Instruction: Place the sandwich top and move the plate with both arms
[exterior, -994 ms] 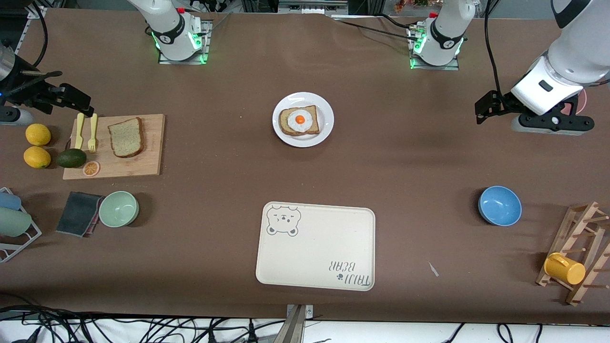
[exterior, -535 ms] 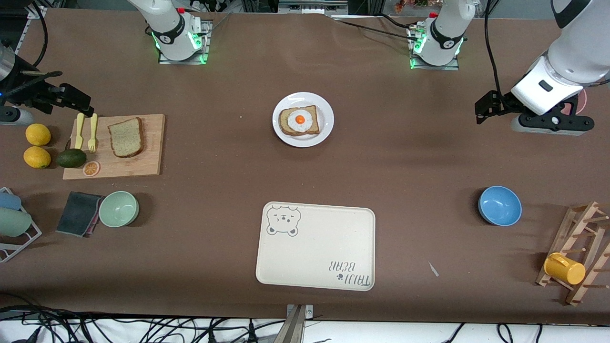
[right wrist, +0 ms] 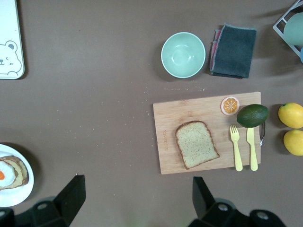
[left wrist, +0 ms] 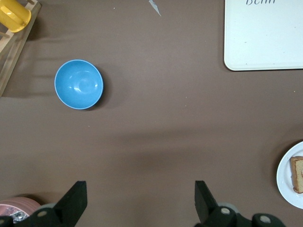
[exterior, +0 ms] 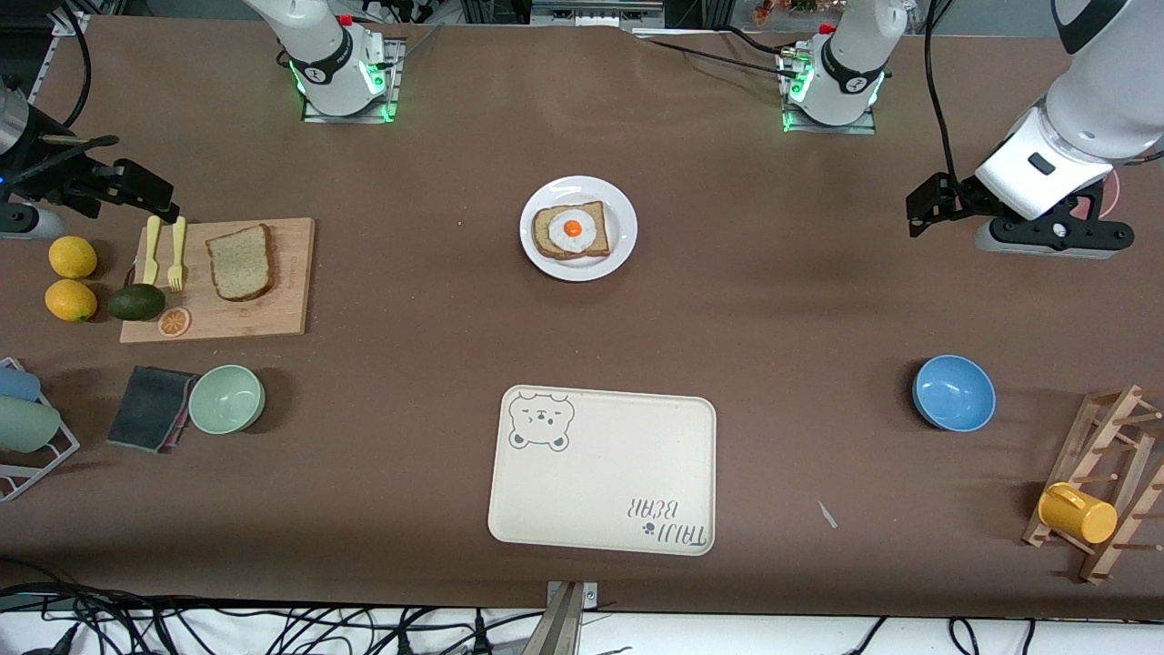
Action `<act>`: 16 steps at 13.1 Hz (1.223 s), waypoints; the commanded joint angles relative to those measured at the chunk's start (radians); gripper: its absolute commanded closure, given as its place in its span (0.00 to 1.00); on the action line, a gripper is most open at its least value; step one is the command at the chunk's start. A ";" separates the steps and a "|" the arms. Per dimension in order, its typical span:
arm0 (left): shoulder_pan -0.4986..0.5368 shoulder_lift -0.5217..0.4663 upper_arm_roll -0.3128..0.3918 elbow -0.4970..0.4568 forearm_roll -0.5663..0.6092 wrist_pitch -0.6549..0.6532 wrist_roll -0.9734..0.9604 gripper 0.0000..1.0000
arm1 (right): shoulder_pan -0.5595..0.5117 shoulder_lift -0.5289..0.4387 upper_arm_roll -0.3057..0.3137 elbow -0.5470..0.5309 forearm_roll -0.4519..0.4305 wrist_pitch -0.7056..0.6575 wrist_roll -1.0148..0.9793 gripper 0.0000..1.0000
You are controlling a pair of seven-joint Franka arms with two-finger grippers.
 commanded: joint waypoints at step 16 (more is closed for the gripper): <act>-0.003 0.011 -0.009 0.032 -0.019 -0.015 0.004 0.00 | 0.001 0.013 0.015 0.011 -0.007 -0.018 0.009 0.00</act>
